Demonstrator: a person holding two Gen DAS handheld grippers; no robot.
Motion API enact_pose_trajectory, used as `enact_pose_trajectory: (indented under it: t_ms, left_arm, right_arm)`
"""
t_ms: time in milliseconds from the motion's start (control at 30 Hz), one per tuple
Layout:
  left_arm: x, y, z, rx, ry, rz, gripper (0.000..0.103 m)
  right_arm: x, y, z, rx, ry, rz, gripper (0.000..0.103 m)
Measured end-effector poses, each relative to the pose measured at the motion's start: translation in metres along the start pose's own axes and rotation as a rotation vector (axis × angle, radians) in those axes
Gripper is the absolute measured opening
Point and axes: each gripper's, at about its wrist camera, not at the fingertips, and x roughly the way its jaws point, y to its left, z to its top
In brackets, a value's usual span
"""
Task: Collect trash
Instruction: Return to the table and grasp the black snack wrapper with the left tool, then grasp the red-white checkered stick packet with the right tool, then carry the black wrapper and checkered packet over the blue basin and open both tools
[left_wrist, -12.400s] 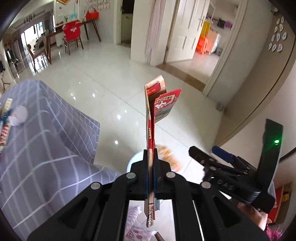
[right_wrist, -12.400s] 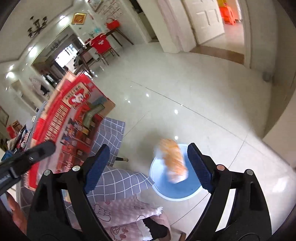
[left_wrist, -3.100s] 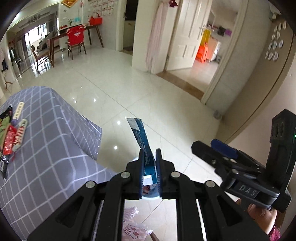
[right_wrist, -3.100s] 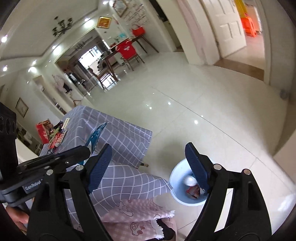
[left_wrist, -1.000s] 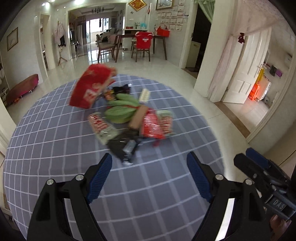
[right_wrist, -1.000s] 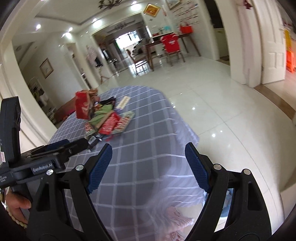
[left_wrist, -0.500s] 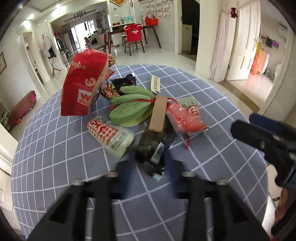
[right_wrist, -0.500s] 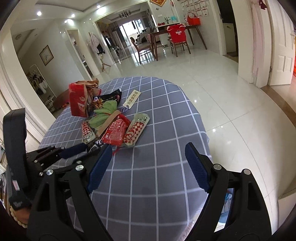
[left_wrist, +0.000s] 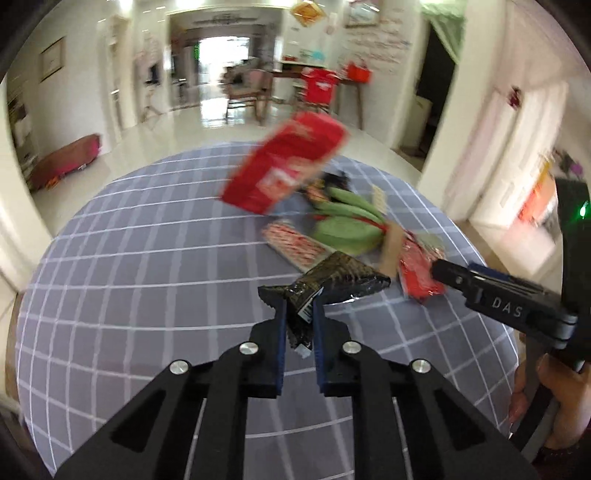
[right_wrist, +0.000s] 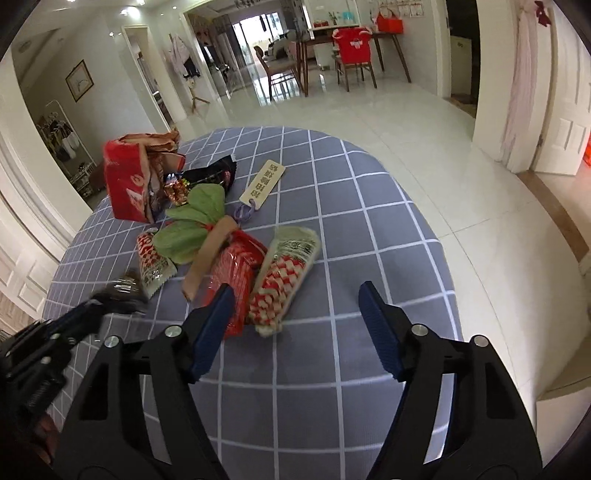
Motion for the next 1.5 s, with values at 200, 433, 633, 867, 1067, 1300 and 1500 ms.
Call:
enact_pose_trajectory:
  t_ms: [200,433,633,867,1067,1300,1500]
  left_arm:
    - [-0.012,0.013,0.008,-0.054,-0.035,0.036,0.012]
    - [-0.025,0.005,0.014,-0.039,-0.052,0.01,0.012]
    - [-0.023,-0.006,0.019,-0.039,-0.055,0.007,0.012]
    - [-0.018,-0.018,0.026,-0.026,-0.053,0.006,0.012]
    - [-0.021,-0.028,0.022,-0.007,-0.05,-0.002,0.012]
    - [-0.029,-0.049,0.015,0.014,-0.042,-0.021,0.012]
    - [-0.038,-0.085,0.005,0.068,-0.037,-0.058,0.012]
  right_arm:
    - [0.015,0.014,0.01,-0.063,0.036,-0.022,0.042]
    - [-0.002,0.0,0.005,0.028,0.006,0.075,0.033]
    - [0.003,-0.003,0.006,0.015,0.026,0.034,0.033]
    - [0.013,0.013,0.011,-0.076,0.061,0.011,0.028]
    - [0.001,0.006,0.001,-0.077,0.045,0.088,0.012]
    - [-0.033,-0.015,-0.015,-0.01,0.008,0.166,0.009]
    - [-0.072,-0.039,-0.035,0.048,-0.047,0.203,0.009]
